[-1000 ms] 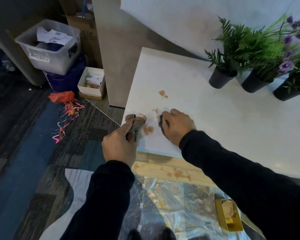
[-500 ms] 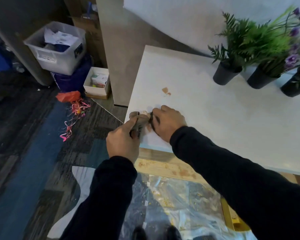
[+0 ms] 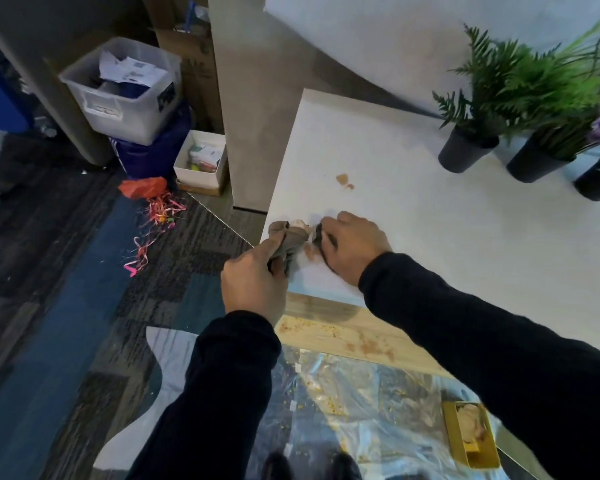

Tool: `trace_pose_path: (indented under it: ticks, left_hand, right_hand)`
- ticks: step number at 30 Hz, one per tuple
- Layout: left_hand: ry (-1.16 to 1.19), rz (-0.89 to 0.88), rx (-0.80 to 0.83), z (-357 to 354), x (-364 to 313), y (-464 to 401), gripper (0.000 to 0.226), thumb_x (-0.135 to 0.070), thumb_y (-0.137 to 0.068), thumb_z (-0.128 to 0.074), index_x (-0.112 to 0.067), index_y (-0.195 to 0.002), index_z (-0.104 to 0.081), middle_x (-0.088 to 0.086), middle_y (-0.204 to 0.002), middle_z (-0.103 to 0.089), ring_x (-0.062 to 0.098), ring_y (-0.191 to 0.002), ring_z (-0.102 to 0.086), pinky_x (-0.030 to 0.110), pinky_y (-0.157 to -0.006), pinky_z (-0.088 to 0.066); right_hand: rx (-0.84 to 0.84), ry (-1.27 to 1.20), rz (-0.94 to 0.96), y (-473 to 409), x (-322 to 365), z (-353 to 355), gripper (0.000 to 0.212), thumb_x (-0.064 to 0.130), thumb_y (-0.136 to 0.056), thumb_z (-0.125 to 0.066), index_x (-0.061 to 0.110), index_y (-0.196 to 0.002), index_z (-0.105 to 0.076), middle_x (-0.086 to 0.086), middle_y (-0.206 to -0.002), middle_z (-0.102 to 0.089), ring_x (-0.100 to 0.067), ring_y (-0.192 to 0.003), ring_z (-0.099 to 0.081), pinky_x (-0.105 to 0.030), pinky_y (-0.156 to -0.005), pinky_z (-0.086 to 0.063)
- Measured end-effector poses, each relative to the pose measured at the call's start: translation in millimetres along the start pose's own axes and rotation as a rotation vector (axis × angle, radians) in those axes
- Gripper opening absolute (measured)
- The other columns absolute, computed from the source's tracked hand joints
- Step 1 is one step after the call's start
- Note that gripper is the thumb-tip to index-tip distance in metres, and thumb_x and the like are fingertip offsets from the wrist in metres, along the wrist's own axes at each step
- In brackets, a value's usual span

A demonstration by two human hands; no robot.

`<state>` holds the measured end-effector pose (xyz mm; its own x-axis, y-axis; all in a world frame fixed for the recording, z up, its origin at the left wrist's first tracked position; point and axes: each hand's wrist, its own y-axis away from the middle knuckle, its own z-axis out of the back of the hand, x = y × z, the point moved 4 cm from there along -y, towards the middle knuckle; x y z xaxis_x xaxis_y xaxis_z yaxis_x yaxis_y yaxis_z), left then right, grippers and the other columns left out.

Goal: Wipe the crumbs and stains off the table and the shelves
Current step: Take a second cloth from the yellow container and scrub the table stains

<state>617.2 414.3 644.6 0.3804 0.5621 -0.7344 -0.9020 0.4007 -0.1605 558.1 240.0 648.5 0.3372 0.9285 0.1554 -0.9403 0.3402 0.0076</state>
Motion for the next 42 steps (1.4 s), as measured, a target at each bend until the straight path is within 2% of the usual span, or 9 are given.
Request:
trace_pose_path:
  ticks: [5, 8, 11, 15, 19, 27, 32, 36, 42]
  left_hand:
    - [0.013, 0.021, 0.032, -0.7, -0.3, -0.5, 0.037, -0.016, -0.093, -0.063, -0.031, -0.126, -0.07, 0.009, -0.085, -0.077, 0.03, -0.077, -0.069, 0.037, -0.081, -0.059]
    - [0.03, 0.008, 0.033, 1.9, 2.2, 1.6, 0.039, -0.015, -0.093, -0.063, -0.031, -0.127, -0.069, 0.009, -0.085, -0.076, 0.028, -0.077, -0.069, 0.034, -0.081, -0.059]
    - [0.024, -0.027, -0.01, 4.5, 3.3, 2.8, 0.037, -0.013, -0.091, -0.065, -0.031, -0.122, -0.072, 0.008, -0.08, -0.076, 0.027, -0.068, -0.067, 0.03, -0.071, -0.057]
    - [-0.023, -0.037, -0.021, -0.1, 3.3, 2.9, 0.037, -0.014, -0.091, -0.064, -0.035, -0.12, -0.071, 0.002, -0.075, -0.074, 0.023, -0.065, -0.065, 0.021, -0.063, -0.042]
    - [-0.013, -0.058, -0.045, -0.1, 3.4, 3.0, 0.038, -0.01, -0.089, -0.065, -0.03, -0.12, -0.072, 0.002, -0.075, -0.074, 0.023, -0.066, -0.066, 0.027, -0.067, -0.053]
    - [0.002, -0.06, -0.038, -0.8, 5.0, 1.5, 0.038, -0.014, -0.09, -0.064, -0.028, -0.125, -0.071, 0.009, -0.084, -0.077, 0.03, -0.072, -0.07, 0.039, -0.072, -0.06]
    - [-0.011, -0.107, -0.064, 0.4, 9.8, 2.2, 0.045, -0.006, -0.086, -0.064, -0.029, -0.124, -0.071, 0.011, -0.073, -0.073, 0.031, -0.064, -0.067, 0.039, -0.065, -0.058]
    - [-0.025, -0.13, -0.044, -0.2, 9.3, -0.4, 0.043, -0.009, -0.089, -0.062, -0.028, -0.126, -0.069, 0.012, -0.075, -0.073, 0.033, -0.066, -0.066, 0.042, -0.064, -0.058]
    - [-0.028, -0.138, -0.018, 2.0, 7.6, 0.1, 0.044, -0.008, -0.09, -0.061, -0.026, -0.129, -0.068, 0.009, -0.071, -0.071, 0.028, -0.062, -0.064, 0.034, -0.066, -0.058]
  right_hand:
    - [-0.056, 0.067, -0.099, -57.5, -26.4, 6.6, 0.027, 0.036, -0.1, -0.04, 0.019, -0.106, -0.061, -0.009, -0.107, -0.062, -0.037, -0.092, -0.061, -0.037, -0.074, -0.046]
    - [-0.08, 0.058, -0.192, -66.2, -32.2, 8.9, 0.026, 0.035, -0.099, -0.039, 0.02, -0.103, -0.06, -0.008, -0.106, -0.063, -0.037, -0.092, -0.061, -0.035, -0.072, -0.042]
    - [-0.075, -0.006, -0.102, -22.7, 1.1, 0.1, 0.022, 0.035, -0.1, -0.042, 0.019, -0.097, -0.058, -0.004, -0.09, -0.055, -0.032, -0.08, -0.057, -0.034, -0.065, -0.039]
    - [-0.081, -0.055, 0.041, 12.7, 22.8, -8.0, 0.019, 0.033, -0.096, -0.048, 0.02, -0.088, -0.058, 0.0, -0.081, -0.052, -0.031, -0.066, -0.055, -0.036, -0.055, -0.044]
    - [-0.046, -0.019, 0.092, -13.1, 14.2, -5.7, 0.022, 0.037, -0.098, -0.047, 0.021, -0.101, -0.062, -0.003, -0.092, -0.059, -0.033, -0.078, -0.06, -0.041, -0.067, -0.051]
    - [-0.096, 0.093, -0.178, -113.7, -3.5, 10.8, 0.027, 0.031, -0.1, -0.039, 0.016, -0.11, -0.06, -0.012, -0.106, -0.061, -0.039, -0.095, -0.06, -0.038, -0.071, -0.043]
    - [-0.045, -0.031, -0.039, -19.1, 21.8, -5.3, 0.02, 0.035, -0.098, -0.043, 0.022, -0.098, -0.058, -0.001, -0.091, -0.055, -0.033, -0.081, -0.058, -0.035, -0.065, -0.041]
    - [-0.051, -0.065, 0.022, 59.0, 24.0, -11.9, 0.026, 0.041, -0.1, -0.035, 0.026, -0.094, -0.055, 0.004, -0.087, -0.053, -0.031, -0.068, -0.059, -0.039, -0.06, -0.051]
    - [-0.02, -0.023, -0.046, -20.3, 17.6, -0.9, 0.023, 0.035, -0.101, -0.039, 0.021, -0.094, -0.055, 0.0, -0.086, -0.047, -0.033, -0.081, -0.056, -0.036, -0.066, -0.038]
